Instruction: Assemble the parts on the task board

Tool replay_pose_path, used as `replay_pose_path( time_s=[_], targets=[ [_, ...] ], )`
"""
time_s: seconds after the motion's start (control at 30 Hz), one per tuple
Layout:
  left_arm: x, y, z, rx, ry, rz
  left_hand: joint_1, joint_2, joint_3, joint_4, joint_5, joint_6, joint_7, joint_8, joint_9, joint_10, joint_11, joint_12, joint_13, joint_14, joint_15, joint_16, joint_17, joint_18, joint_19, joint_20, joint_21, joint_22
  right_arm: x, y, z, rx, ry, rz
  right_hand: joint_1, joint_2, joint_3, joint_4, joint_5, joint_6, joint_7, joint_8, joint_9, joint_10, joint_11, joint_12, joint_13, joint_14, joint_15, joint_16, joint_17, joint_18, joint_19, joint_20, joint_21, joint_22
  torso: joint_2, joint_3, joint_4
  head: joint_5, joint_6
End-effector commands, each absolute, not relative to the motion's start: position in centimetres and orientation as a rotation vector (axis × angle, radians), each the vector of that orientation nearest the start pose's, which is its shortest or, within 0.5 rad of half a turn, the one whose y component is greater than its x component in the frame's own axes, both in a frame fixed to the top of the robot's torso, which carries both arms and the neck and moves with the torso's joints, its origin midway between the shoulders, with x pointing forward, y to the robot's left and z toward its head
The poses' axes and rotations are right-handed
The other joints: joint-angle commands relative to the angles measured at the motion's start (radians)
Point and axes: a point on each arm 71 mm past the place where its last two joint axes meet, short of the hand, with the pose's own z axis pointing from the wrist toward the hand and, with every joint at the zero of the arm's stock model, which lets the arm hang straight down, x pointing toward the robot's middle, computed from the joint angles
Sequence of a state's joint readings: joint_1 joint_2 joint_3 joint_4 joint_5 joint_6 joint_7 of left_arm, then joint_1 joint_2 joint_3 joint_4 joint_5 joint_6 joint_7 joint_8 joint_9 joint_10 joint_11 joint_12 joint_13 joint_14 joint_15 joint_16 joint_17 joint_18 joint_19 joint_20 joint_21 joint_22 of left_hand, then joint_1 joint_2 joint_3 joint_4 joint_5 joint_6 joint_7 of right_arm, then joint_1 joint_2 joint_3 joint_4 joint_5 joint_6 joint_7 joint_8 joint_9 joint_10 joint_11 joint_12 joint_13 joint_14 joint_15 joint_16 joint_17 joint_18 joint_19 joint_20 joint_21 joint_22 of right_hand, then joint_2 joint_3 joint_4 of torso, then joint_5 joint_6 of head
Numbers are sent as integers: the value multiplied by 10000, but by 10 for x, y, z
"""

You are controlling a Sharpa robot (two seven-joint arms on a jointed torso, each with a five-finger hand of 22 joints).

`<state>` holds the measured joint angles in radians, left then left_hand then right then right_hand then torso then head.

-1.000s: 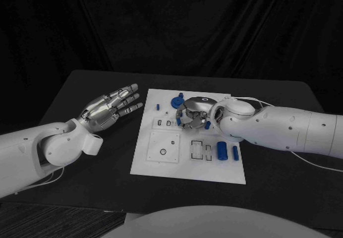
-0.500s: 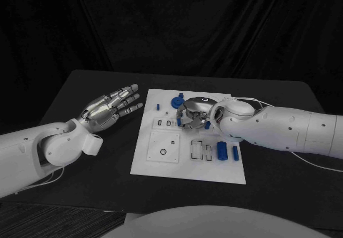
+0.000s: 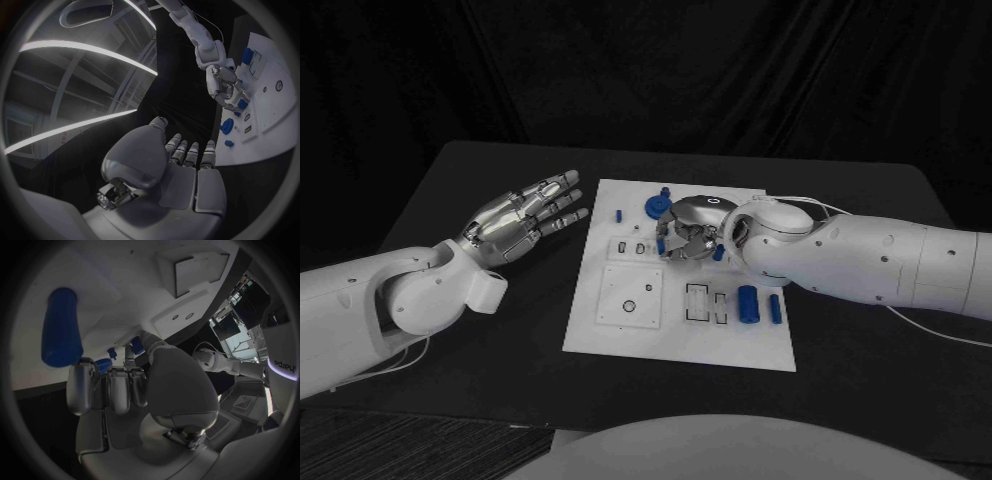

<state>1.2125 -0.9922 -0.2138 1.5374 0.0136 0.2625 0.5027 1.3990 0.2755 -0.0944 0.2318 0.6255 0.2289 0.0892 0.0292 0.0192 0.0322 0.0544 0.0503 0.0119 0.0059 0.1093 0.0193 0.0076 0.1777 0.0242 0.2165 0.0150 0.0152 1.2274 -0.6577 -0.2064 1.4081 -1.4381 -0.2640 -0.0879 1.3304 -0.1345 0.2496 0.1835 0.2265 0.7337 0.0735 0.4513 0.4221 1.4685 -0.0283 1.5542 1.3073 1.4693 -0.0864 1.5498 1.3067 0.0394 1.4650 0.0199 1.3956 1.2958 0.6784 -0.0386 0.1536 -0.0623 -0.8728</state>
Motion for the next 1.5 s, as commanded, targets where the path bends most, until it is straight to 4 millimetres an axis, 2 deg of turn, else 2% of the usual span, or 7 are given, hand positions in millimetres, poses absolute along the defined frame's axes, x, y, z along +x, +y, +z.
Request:
replay_pose_path(
  time_s=[0.03,0.37,0.73,1.1,1.2,1.37,1.5],
  targets=[
    [442,253,-218,-10529,16434,-19842,152,-33,467,0,166,-15,15,129,133,-23,115,178,59,32,76,148,22,-50,24,28,90,-3,481,-140,-240,-3060,18250,6580,-367,-2,-279,115,-275,-287,-12,104,-75,1023,67,166,2635,916,48,-7,2164,91,125,107,-287,2110,1,0,-1,-3,2],
    [442,253,-219,-10540,16462,-19830,152,-33,467,0,166,-15,15,129,133,-23,115,178,59,32,76,148,22,-50,24,28,90,-3,481,-141,-239,-2999,18027,6661,-541,-684,-1090,1089,-1718,-1465,5,-511,-706,1023,82,166,2635,906,64,-26,2115,102,107,119,-352,2095,2,2,-1,7,2],
    [443,253,-219,-10548,16498,-19823,141,-38,497,8,166,3,27,133,137,-30,113,174,58,29,72,144,20,-50,20,25,87,-6,479,-145,-226,-2798,16712,7270,-1065,-1020,-1526,1132,-1765,-1796,-15,-719,-1051,1023,62,166,2635,900,40,-36,2090,105,93,96,-376,2090,-2,0,-2,31,2],
    [443,253,-220,-10572,16468,-19706,96,-123,499,38,15,38,15,144,142,-24,95,197,63,33,75,166,26,-49,28,23,94,-2,480,-152,-180,-2726,14917,7674,-1866,-1178,-3630,1173,-1735,-1575,26,-629,-1405,1023,90,166,2635,872,59,-96,1961,131,28,106,-514,2051,-2,1,-2,142,2],
    [444,253,-219,-10465,16437,-19671,10,-323,411,124,-549,111,19,165,150,-12,95,232,68,37,71,199,32,-43,43,27,107,4,483,-160,-159,-2573,14360,7692,-1992,-1163,-4033,1174,-1727,-1469,30,-592,-1465,1023,96,166,2635,868,66,-105,1944,134,16,112,-536,2045,0,0,2,146,2],
    [443,251,-217,-9334,16516,-19130,-634,-1345,-739,348,-4684,224,295,196,162,386,445,877,191,230,78,679,132,28,241,156,267,83,484,-181,-131,-2175,13751,7549,-2386,-974,-4183,1173,-1733,-1021,29,-393,-1502,1023,95,166,2635,877,65,-88,1980,122,40,115,-485,2064,-4,7,-3,165,2],
    [448,250,-207,-8622,16253,-18639,-661,-1485,-1090,385,-4920,488,289,262,191,1521,1171,2756,466,1316,543,2382,403,39,1107,605,906,388,481,-201,-117,-1729,13492,7338,-2626,-615,-3932,1160,-1736,-688,40,-263,-1545,1023,102,166,2635,926,72,16,2202,43,211,117,-127,2175,-4,5,-2,150,2]
  ],
)
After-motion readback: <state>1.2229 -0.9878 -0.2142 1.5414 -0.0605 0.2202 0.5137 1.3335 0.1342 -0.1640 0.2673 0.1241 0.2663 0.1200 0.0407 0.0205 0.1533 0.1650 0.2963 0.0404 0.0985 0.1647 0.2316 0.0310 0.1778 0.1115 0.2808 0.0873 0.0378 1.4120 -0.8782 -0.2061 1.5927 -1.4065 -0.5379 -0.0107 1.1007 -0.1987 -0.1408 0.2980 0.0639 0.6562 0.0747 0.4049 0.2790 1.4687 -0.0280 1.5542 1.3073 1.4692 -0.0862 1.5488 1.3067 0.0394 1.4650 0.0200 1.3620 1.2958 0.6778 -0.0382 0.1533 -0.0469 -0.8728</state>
